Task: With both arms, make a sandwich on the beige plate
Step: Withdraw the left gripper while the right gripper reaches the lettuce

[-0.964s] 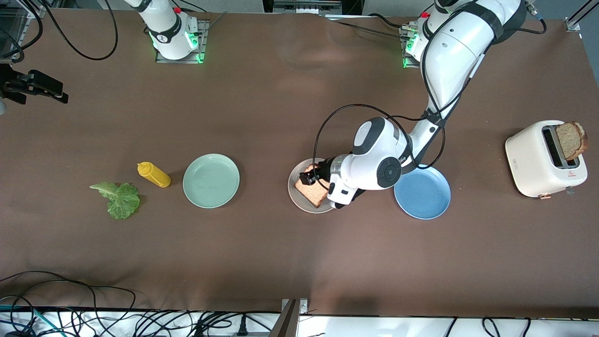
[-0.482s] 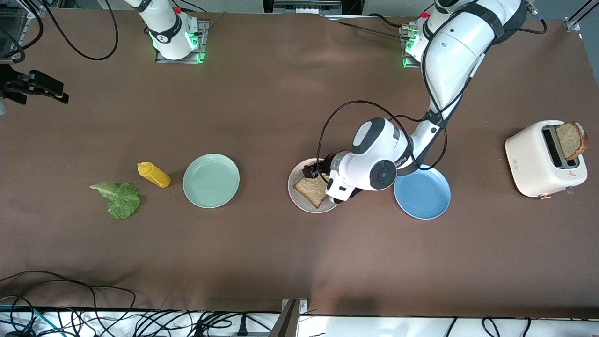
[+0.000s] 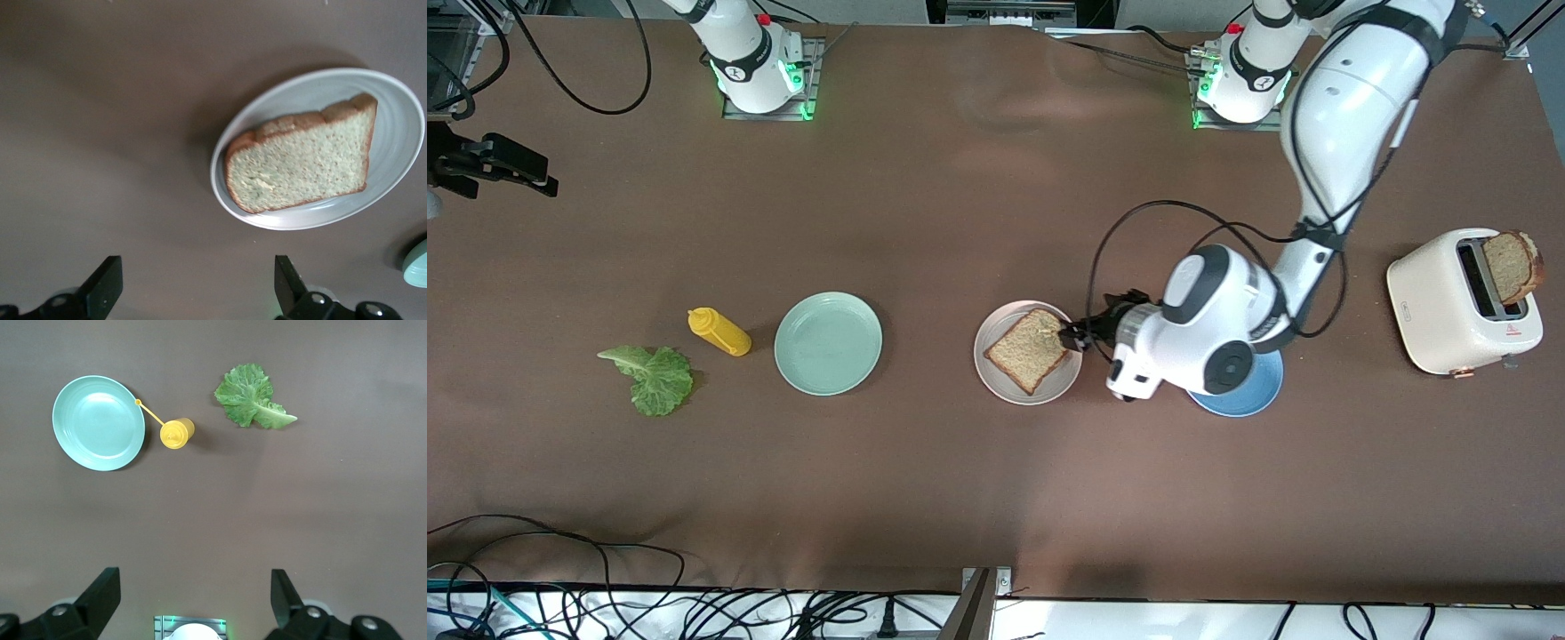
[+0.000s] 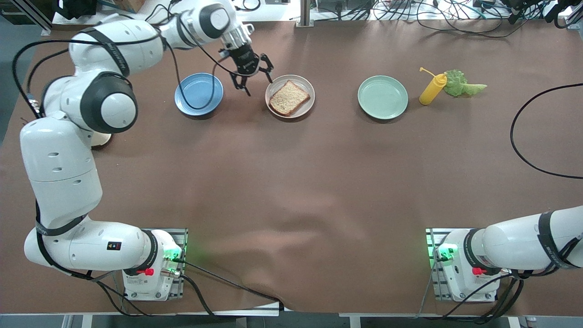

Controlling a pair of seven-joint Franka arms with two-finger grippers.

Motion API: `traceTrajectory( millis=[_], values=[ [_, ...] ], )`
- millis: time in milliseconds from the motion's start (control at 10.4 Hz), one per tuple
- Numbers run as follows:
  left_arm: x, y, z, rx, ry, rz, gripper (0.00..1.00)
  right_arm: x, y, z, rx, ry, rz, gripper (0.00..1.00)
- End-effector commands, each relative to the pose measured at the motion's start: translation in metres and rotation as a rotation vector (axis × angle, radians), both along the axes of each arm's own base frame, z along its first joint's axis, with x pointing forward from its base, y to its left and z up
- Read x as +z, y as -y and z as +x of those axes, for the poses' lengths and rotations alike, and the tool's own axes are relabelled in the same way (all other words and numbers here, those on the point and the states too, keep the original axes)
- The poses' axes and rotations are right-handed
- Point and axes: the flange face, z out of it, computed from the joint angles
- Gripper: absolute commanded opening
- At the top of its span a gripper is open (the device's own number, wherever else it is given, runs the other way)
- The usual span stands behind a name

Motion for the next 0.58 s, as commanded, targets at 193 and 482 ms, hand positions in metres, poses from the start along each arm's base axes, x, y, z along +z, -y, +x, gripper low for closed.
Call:
traceTrajectory(
  millis=[193,482],
  values=[
    [0.059,-0.117,0.010,-0.061,0.035,0.264,1.00,0.003,-0.003,-0.001,0.006,-0.007,-0.007,1.00],
    [0.096,-0.204,0.017,-0.137,0.084,0.324,1.00,-0.008,-0.018,0.004,0.041,-0.028,-0.004,1.00]
  ],
)
